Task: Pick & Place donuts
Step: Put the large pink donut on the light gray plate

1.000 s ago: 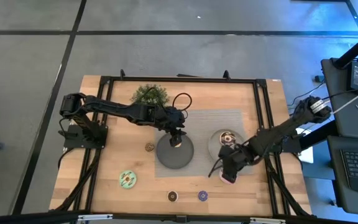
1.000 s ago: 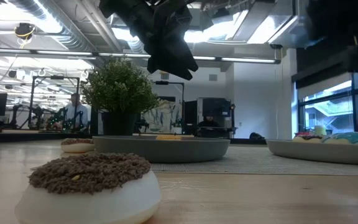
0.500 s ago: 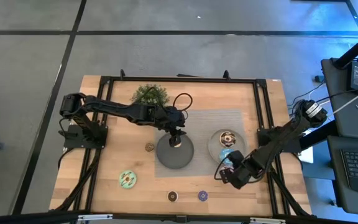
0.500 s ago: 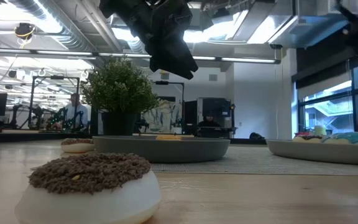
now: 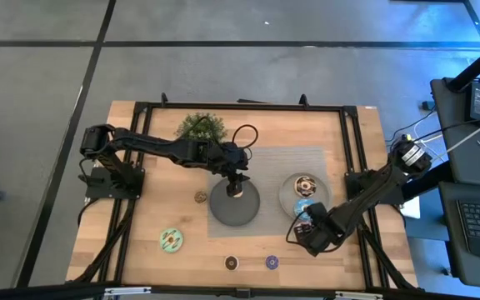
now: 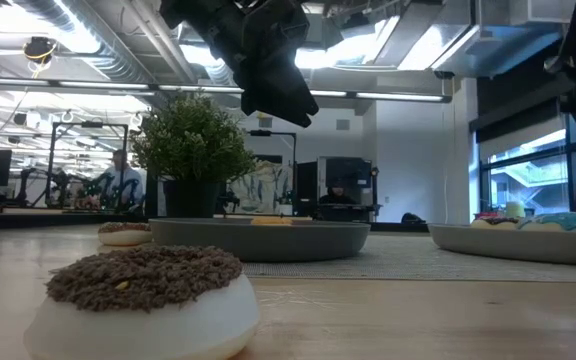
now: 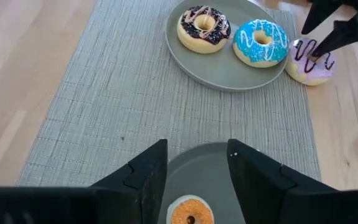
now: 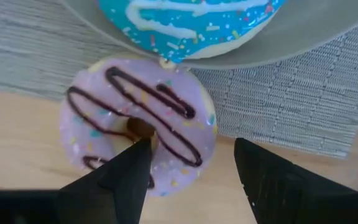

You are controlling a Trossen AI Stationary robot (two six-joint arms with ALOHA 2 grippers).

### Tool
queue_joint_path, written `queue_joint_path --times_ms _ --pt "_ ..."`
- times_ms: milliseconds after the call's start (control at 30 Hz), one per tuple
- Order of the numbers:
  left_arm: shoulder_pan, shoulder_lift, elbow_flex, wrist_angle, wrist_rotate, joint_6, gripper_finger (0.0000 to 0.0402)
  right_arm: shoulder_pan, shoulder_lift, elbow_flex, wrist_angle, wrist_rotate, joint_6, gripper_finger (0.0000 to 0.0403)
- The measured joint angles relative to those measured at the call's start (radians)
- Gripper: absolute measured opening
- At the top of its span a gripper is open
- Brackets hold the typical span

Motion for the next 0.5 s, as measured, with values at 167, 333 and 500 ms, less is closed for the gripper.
queue_joint_path --times_ms 167,333,500 --pt "0.000 0.000 0.000 -0.002 0.000 0.000 0.0164 0.000 0.042 0.000 0.021 -0.001 0.007 0.0231" --pt "0.000 0.000 0.000 -0.002 0.000 0.000 0.0166 -0.003 0.055 0.000 0.045 -0.001 0.007 0.0217" --pt "0.000 0.000 0.000 -0.001 0.000 0.000 0.0163 -0.003 0.055 0.000 0.048 -0.001 -0.017 0.0169"
